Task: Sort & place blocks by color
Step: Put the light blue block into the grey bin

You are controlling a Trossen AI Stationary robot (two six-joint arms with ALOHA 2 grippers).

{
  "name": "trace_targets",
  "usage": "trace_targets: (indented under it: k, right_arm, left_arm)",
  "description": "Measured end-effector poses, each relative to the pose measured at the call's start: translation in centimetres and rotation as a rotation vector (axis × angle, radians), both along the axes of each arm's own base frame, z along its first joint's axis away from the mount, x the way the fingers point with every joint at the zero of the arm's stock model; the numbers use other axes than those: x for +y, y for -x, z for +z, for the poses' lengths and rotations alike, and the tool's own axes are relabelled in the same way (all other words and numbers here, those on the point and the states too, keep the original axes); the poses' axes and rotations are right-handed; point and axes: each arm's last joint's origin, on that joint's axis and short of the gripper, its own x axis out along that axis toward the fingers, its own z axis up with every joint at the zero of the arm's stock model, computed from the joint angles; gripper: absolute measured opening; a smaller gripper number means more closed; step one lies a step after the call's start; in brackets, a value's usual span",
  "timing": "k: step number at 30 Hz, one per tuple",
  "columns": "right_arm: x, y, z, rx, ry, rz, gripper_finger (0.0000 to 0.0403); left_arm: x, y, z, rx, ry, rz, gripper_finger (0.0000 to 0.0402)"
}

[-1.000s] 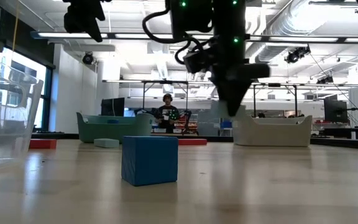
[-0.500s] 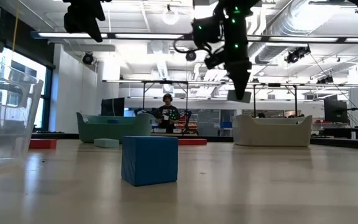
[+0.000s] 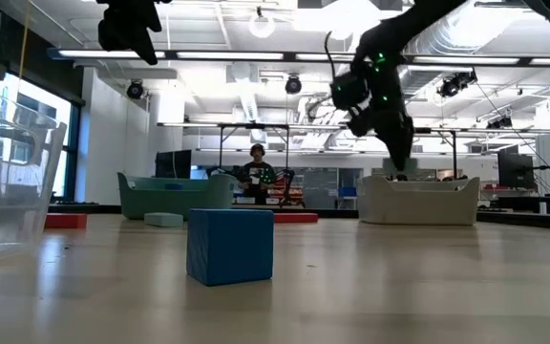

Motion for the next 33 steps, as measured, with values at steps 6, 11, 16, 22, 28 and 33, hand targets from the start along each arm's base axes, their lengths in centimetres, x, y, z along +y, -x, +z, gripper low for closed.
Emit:
trace_targets:
  k: [6, 11, 16, 22, 28, 33]
  right_arm:
    - [-0.6, 1.0, -1.5, -0.003, -0.04, 0.01, 0.0108]
    - [-0.3, 1.1, -3.1, -0.03, -0.062, 0.031, 0.0108]
    - [0.0, 1.4, -5.2, -0.041, -0.065, 0.031, 0.0108]
    - [0.2, 1.6, -6.1, -0.052, -0.054, 0.033, 0.0108]
    - [0.0, 1.4, -6.0, -0.06, -0.041, 0.06, 0.013]
    - [0.2, 1.2, -6.1, -0.055, -0.041, 0.071, 0.0215]
  left_arm:
    - [0.0, 0.0, 0.0, 0.0, 0.0, 0.0, 0.0159]
    - [0.0, 0.0, 0.0, 0.0, 0.0, 0.0, 0.0159]
    - [0.0, 0.0, 0.0, 0.0, 0.0, 0.0, 0.0159]
    - [0.0, 0.0, 0.0, 0.0, 0.0, 0.0, 0.0159]
    - [0.0, 0.0, 0.0, 0.0, 0.0, 0.0, 0.0159]
    - [0.0, 0.0, 0.0, 0.0, 0.0, 0.0, 0.0159]
